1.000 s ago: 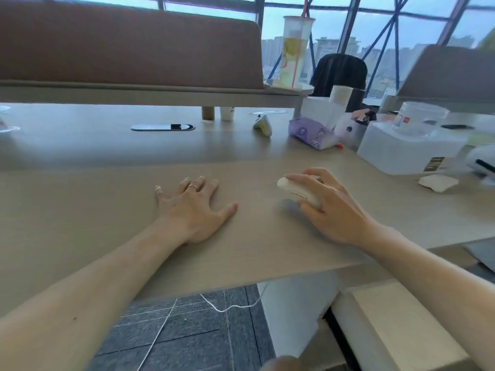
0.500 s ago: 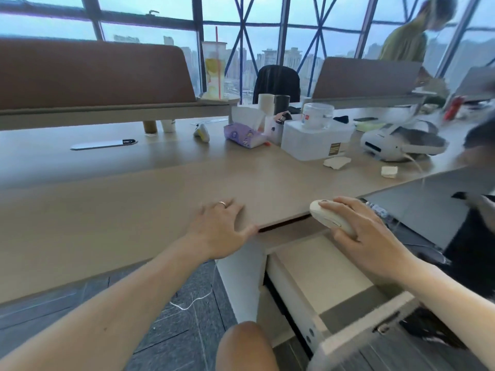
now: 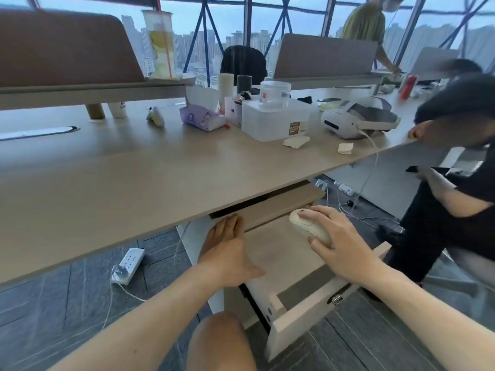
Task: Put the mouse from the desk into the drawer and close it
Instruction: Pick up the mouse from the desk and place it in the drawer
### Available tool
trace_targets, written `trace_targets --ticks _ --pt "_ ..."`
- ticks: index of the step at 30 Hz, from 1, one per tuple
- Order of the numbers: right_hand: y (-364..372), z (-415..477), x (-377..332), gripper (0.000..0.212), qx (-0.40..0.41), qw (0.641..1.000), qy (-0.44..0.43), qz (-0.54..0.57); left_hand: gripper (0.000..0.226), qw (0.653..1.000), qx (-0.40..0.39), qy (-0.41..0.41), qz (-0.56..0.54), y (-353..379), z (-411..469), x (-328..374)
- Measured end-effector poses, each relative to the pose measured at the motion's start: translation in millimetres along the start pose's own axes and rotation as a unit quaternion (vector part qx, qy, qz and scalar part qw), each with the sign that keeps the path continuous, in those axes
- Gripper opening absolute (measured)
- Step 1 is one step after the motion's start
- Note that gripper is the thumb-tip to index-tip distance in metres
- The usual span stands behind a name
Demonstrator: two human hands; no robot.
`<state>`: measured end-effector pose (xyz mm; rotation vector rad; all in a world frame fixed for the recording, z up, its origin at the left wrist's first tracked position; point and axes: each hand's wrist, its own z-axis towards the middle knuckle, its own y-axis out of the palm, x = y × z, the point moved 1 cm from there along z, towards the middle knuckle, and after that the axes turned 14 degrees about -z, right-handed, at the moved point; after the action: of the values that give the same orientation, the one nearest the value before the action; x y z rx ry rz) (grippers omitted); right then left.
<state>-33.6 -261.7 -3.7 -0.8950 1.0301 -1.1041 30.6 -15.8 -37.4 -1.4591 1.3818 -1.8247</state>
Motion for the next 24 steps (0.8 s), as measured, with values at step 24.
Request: trace_targets --ticks 24 --pt "87.6 57.3 10.6 0.054 -0.243 0.964 0.089 -0.053 0.124 0.986 0.14 0.093 0.018 15.4 -3.9 -17.3"
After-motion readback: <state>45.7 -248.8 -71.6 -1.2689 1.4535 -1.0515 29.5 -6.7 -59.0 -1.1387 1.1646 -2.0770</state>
